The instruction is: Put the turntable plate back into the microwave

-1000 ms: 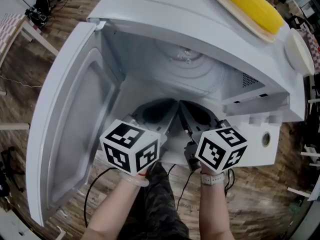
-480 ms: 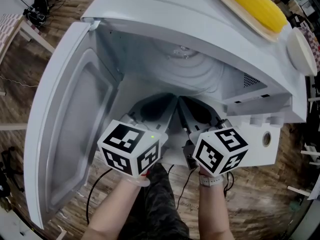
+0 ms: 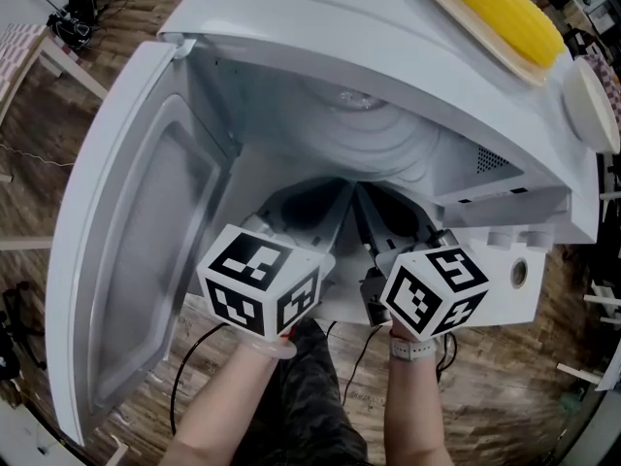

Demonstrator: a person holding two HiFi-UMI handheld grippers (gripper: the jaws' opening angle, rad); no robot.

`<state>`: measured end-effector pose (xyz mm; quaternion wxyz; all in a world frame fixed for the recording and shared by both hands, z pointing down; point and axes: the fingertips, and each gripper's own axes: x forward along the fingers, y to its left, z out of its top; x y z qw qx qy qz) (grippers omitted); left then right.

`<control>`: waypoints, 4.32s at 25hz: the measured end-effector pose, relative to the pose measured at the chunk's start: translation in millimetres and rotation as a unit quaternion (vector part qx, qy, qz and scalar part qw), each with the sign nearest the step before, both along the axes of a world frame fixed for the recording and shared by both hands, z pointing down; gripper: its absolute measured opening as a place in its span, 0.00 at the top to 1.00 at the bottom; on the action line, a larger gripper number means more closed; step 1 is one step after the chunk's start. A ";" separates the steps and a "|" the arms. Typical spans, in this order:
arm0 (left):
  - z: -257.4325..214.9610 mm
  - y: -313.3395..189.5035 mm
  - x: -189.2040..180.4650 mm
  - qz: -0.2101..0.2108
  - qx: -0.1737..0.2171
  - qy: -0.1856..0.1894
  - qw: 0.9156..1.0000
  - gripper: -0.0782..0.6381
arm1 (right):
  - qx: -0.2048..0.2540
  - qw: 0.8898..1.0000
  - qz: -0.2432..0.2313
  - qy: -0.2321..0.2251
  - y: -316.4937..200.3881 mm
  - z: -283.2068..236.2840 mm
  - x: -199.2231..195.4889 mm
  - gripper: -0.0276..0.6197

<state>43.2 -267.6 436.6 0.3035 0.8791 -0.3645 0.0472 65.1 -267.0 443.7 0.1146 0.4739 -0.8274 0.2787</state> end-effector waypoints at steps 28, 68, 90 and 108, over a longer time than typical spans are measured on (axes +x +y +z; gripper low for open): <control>11.8 1.2 12.9 0.009 -0.021 -0.011 1.000 0.86 | 0.002 1.000 0.012 0.007 1.6 -2.7 17.3 0.93; -101.9 151.5 -64.6 -0.031 0.144 -0.046 0.988 0.86 | 0.155 0.986 -0.037 0.054 167.3 -120.4 -62.1 0.92; -121.7 255.4 -84.1 0.000 0.123 -0.032 0.992 0.86 | 0.149 0.984 -0.052 0.085 269.9 -142.8 -74.4 0.93; -131.9 297.0 -85.0 0.010 0.119 -0.032 0.992 0.86 | 0.142 0.984 -0.067 0.083 311.5 -145.6 -84.3 0.93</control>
